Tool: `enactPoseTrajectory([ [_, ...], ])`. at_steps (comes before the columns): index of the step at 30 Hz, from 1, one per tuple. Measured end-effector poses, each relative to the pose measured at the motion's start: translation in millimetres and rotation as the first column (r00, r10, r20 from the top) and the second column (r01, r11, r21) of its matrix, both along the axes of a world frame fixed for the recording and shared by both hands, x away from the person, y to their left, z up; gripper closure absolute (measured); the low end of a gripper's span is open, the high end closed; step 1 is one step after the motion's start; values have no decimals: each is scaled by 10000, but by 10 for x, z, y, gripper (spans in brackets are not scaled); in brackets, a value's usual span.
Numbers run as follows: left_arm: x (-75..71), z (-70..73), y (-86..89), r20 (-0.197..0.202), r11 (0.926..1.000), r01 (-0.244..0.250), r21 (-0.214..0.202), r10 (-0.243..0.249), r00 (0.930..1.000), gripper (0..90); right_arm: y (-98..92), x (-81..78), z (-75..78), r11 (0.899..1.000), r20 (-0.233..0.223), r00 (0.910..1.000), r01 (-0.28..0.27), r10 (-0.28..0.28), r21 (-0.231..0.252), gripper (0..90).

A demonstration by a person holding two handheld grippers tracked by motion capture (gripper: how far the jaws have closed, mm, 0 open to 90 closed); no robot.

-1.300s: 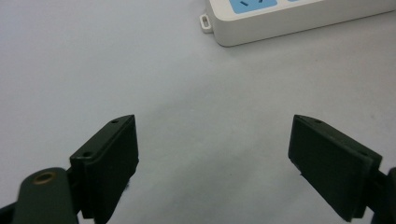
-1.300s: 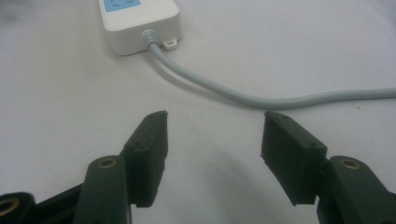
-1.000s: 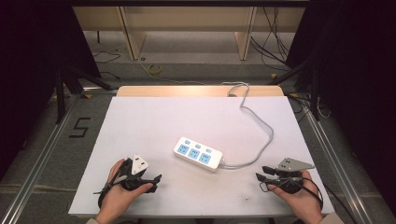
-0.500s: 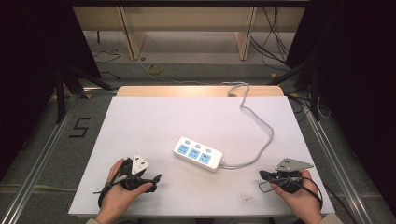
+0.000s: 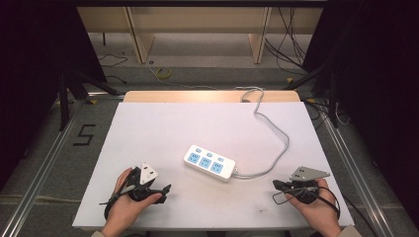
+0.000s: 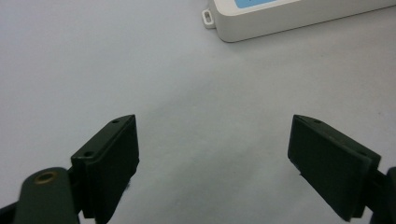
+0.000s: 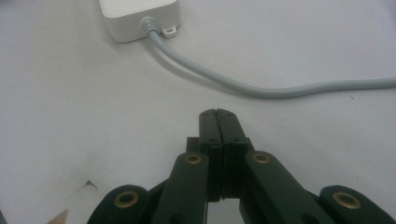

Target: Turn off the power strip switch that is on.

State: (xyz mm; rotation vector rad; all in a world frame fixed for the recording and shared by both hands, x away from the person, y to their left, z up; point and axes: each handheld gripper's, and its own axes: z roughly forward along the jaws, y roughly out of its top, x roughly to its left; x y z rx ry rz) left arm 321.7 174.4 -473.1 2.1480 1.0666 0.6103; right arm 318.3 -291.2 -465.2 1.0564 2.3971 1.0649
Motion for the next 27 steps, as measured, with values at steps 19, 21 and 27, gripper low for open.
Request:
enactPoseTrajectory([
  [19,0,0,-14,-77,9999,74,86,-73,9999,164,78,32,46,9997,20,9997,-226,226,-7,900],
  [21,1,-1,-16,-68,10000,67,72,-67,10000,164,87,34,53,9997,9,9997,-234,234,-23,900],
  [27,1,-2,-18,-66,9999,65,76,-64,10000,164,113,45,69,9996,56,9996,-290,291,-48,900],
])
